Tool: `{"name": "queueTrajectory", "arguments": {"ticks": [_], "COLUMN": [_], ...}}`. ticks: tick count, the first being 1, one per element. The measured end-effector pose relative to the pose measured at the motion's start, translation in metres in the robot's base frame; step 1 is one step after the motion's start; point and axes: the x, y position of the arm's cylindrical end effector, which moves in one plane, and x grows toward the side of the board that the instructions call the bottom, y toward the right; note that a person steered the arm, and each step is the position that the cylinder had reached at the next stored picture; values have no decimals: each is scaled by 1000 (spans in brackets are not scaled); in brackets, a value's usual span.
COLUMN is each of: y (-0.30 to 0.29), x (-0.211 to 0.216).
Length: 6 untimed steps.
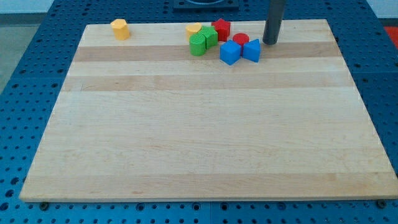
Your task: Move the red blocks and blue blocks near to the green blocks
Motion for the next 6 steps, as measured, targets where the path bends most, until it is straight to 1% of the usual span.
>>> {"name": "queueTrajectory", "arguments": {"ticks": [1, 2, 4, 6], "y": [0, -3, -57, -65], "x": [22, 30, 30, 29]}}
